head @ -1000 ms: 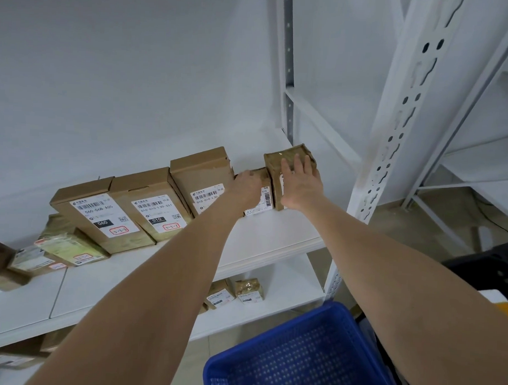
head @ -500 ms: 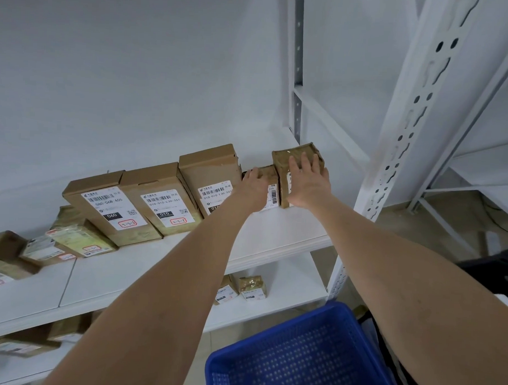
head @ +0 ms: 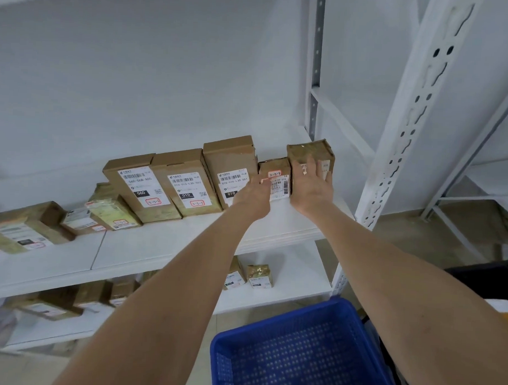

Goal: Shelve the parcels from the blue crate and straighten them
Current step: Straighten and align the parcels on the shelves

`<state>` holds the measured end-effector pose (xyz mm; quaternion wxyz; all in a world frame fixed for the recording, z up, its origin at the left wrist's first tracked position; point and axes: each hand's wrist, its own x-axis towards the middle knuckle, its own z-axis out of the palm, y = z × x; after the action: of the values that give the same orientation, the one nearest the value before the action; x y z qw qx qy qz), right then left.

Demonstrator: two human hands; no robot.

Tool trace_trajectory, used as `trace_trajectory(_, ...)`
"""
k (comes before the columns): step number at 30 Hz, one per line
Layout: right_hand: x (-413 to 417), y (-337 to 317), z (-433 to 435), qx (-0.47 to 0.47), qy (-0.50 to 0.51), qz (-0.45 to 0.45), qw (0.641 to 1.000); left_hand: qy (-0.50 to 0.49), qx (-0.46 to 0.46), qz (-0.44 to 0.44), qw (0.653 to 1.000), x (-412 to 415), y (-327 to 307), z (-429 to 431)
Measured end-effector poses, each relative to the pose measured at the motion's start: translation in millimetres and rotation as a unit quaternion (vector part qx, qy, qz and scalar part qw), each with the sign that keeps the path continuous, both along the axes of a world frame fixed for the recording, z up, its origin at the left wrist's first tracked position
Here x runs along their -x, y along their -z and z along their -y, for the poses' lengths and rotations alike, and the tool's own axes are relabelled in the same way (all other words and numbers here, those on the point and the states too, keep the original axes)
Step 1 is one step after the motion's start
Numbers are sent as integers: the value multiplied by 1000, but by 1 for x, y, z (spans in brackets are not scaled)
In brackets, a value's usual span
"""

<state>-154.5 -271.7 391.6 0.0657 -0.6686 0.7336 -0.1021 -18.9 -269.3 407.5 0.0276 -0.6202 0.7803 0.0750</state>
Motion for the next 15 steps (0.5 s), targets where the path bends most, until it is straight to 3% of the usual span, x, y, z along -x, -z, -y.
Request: trace_trajectory(15,-88,-9,-109,-37,-98,-28,994,-117,-15,16,993,-94,-14,-129)
